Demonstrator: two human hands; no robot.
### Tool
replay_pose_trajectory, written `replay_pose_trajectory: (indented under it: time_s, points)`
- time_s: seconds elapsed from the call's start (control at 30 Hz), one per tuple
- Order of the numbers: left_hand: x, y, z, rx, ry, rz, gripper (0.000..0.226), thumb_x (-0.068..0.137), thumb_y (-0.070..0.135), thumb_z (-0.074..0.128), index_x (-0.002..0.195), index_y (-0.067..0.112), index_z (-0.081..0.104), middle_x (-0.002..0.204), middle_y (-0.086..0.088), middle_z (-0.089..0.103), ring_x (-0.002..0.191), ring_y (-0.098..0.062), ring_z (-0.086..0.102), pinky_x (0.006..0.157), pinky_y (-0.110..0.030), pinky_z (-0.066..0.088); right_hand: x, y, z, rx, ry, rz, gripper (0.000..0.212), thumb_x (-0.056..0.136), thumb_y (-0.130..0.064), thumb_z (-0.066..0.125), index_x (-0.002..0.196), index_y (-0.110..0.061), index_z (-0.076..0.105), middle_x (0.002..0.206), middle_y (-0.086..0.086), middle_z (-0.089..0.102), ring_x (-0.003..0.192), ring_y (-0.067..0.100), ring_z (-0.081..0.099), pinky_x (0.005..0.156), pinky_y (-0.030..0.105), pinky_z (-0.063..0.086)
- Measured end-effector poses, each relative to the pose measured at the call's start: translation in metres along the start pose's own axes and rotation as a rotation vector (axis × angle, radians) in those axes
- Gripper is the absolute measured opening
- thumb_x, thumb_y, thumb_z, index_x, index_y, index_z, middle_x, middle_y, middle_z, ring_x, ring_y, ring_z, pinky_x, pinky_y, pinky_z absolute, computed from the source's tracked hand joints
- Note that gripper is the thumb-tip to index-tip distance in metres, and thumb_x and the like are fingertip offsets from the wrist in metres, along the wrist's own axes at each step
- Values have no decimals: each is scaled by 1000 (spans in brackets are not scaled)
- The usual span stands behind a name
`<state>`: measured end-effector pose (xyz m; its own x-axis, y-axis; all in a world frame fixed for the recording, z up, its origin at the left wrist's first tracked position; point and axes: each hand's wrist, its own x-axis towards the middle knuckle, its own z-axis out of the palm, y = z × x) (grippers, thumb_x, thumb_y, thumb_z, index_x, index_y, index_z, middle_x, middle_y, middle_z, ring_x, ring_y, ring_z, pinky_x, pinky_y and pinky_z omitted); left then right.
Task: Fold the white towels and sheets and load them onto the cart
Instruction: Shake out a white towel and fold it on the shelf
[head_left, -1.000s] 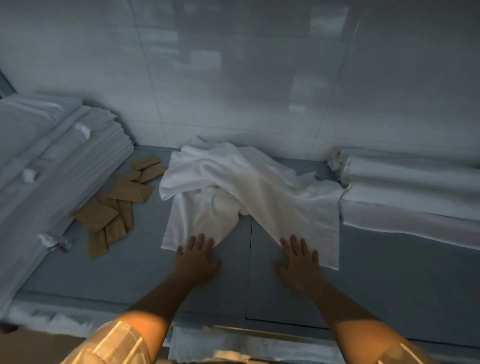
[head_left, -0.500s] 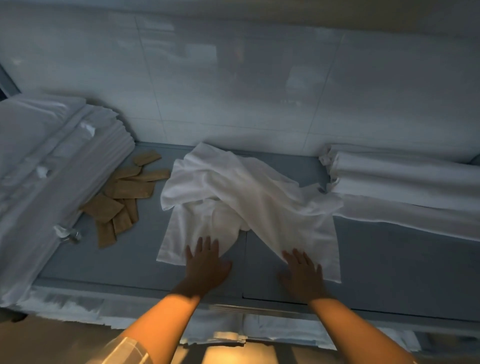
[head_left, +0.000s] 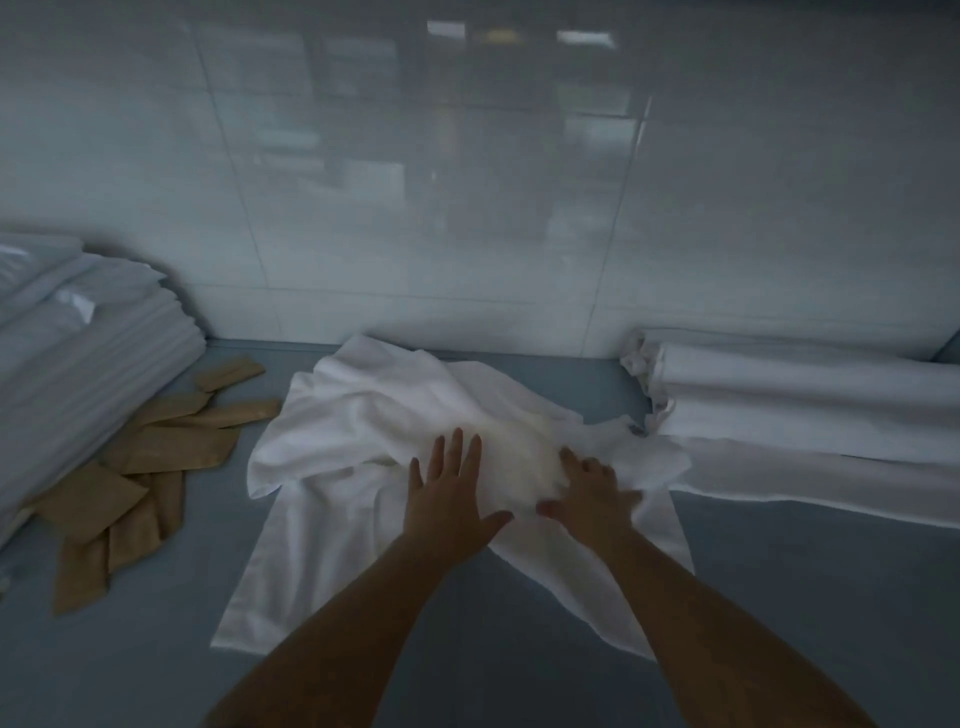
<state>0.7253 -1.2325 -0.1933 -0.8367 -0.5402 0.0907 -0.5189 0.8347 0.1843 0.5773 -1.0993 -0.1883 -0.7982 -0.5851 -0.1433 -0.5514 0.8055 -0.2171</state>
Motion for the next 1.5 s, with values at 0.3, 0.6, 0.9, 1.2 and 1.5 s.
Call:
replay_pose_trajectory:
  time_s: [0.3,0.6,0.9,1.2,1.5]
  points:
    - [27,11,-18,-19,251,-36,120,74,75,53,143,28,-33,155,-5,-29,144,-29,-22,115,-50,-2,5,-7,-43,588,546,-275,27,87,4,55,111,-1,66,107,18,61,102,35,55,88,38,44]
    - [45,-7,-106,-179,309,-154,39,84,12,52,122,15,52,123,-11,55,120,-34,47,94,-42,44,-41,-27,-146,550,691,-606,28,89,11,52,111,2,65,103,21,61,97,34,56,87,37,44]
    - [7,3,-215,-361,648,-54,24,81,-3,51,102,7,51,91,-17,58,78,-39,57,60,-34,35,-87,-10,-194,448,722,-418,32,90,4,49,118,-5,61,105,18,55,102,33,51,82,32,43]
    - [-47,72,-268,-376,683,178,25,79,-5,54,103,0,56,97,-20,58,80,-40,58,64,-33,37,-164,35,-232,511,809,-330,30,93,1,47,118,-6,62,102,18,54,98,32,51,80,29,39]
    - [-80,185,-273,-391,629,324,29,72,-9,60,100,-2,57,103,-20,51,72,-35,55,57,-35,42,-194,142,-243,532,758,-154,31,96,-15,48,125,-16,57,114,13,51,96,26,50,87,35,45]
